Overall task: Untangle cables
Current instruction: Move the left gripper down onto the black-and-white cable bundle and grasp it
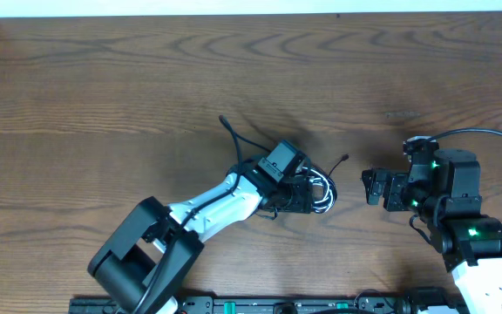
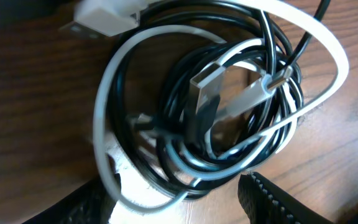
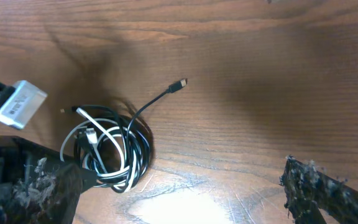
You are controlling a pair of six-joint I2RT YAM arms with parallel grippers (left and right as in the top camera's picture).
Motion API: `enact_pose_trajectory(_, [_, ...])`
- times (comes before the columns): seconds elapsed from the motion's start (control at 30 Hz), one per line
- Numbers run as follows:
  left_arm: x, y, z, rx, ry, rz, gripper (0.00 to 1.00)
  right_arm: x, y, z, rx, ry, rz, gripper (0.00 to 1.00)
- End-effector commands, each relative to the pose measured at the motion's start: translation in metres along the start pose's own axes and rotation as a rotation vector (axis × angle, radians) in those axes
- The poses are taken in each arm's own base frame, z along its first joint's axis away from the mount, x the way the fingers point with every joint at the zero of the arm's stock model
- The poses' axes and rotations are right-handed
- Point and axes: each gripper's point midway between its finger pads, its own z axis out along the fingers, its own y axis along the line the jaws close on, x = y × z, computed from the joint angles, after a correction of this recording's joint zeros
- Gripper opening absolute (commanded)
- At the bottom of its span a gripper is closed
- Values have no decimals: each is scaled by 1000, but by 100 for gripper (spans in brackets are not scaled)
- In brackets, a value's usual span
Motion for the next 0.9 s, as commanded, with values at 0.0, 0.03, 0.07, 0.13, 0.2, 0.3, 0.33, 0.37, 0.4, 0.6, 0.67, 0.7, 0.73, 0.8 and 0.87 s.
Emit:
enact_pose_trajectory(0.0, [-8, 0, 6, -17, -26, 8, 66, -8, 3, -4, -12, -19, 12, 99])
enact_pose_trajectory(0.03, [-9, 0, 7, -16, -28, 9, 66, -8, 3, -4, -12, -19, 12, 99])
enact_pose_trajectory(0.07, [-10, -1, 9, -13, -32, 10, 66, -8, 3, -4, -11, -18, 12, 99])
enact_pose_trajectory(0.13, [-15, 0, 11, -19, -54, 14, 66, -7, 3, -4, -11, -16, 13, 99])
enact_pose_trajectory(0.2, [-22, 8, 11, -62, -93, 14, 66, -7, 3, -4, -11, -14, 13, 99])
enact_pose_trajectory(0.3, [-28, 15, 9, -103, -126, 13, 66, -7, 3, -4, -11, -14, 13, 99])
enact_pose_trajectory(0.33, [-28, 15, 9, -104, -127, 13, 66, -7, 3, -4, -11, -14, 13, 99])
enact_pose_trajectory(0.37, [-28, 15, 9, -104, -127, 13, 64, -6, 3, -4, -10, -13, 13, 99])
enact_pose_trajectory(0.4, [-28, 15, 9, -104, -127, 13, 62, -6, 3, -4, -10, -12, 14, 99])
enact_pose_trajectory(0.6, [-23, 11, 11, -101, -115, 27, 33, -4, 3, -4, -9, -6, 15, 99])
enact_pose_trajectory(0.67, [-21, 9, 12, -100, -111, 35, 26, -4, 2, -4, -9, -5, 15, 99])
enact_pose_trajectory(0.7, [-21, 9, 11, -99, -111, 43, 20, -4, 2, -4, -7, -3, 15, 99])
enact_pose_trajectory(0.73, [-21, 8, 11, -95, -110, 49, 19, -3, 2, -4, -5, -1, 16, 99])
enact_pose_trajectory(0.8, [-23, 5, 4, -87, -119, 77, 9, -1, 1, -4, -3, 7, 18, 99])
enact_pose_trajectory(0.87, [-25, 0, -4, -77, -135, 110, 8, 1, 1, -4, -1, 16, 20, 99])
